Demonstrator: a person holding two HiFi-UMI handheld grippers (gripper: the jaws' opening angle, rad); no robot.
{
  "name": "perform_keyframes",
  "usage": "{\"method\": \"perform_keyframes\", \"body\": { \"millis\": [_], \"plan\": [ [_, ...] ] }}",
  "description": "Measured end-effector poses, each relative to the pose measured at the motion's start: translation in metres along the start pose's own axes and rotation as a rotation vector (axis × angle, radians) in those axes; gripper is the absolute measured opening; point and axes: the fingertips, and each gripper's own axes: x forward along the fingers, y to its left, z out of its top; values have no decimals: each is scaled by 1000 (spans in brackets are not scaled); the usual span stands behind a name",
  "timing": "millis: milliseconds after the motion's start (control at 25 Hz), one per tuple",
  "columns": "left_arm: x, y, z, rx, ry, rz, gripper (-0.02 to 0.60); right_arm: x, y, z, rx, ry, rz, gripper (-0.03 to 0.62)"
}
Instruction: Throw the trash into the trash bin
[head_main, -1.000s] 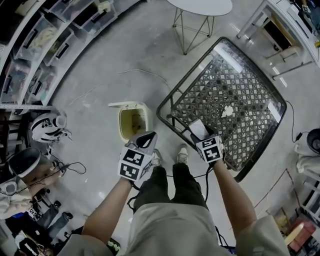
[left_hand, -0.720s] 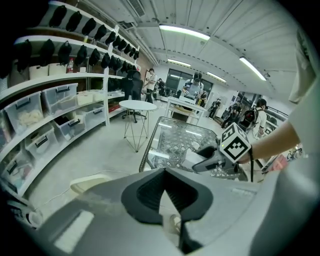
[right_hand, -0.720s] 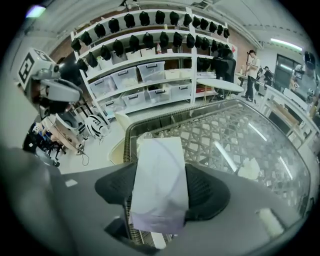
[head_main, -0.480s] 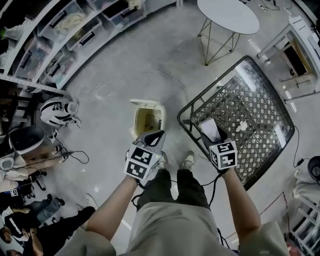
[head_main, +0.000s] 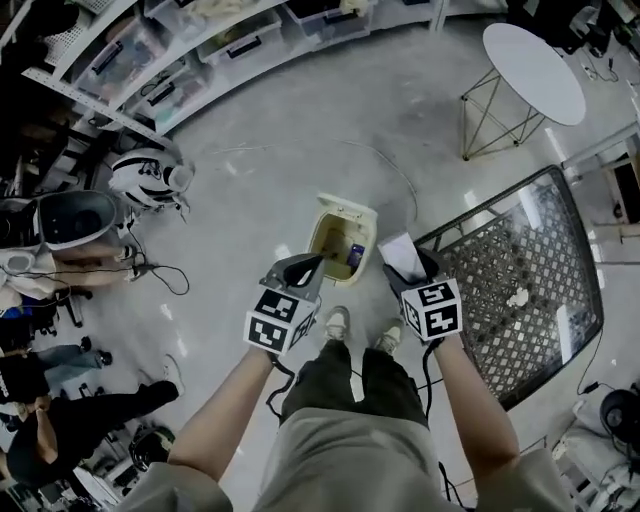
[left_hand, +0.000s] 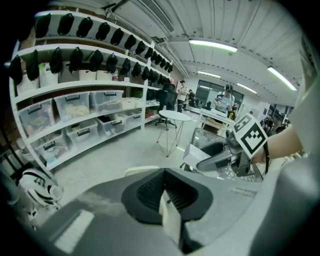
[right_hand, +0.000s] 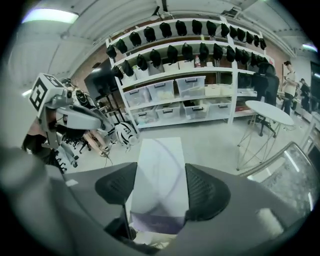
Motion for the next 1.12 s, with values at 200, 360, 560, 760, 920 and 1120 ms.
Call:
{"method": "perform_keyframes", "body": {
  "millis": [200,360,560,760,920,1120],
  "plan": [
    [0,47,-29,-70,-7,92,3,69,36,2,-22,61,75,305],
    [5,75,-57,-129,1,125,3,116,60,-8,-74,114,96,305],
    [31,97,-103,-146,41,117,3,171,66,-44,-93,192,113,305],
    [63,115,-145,-169,82,107,3,217,59,-79,-92,233,100,305],
    [90,122,-181,-185,118,94,3,252,51,-114,-87,268,100,307],
    [113,130,-223,-205,162,80,3,283,47,-147,-48,313,102,310]
  ]
}}
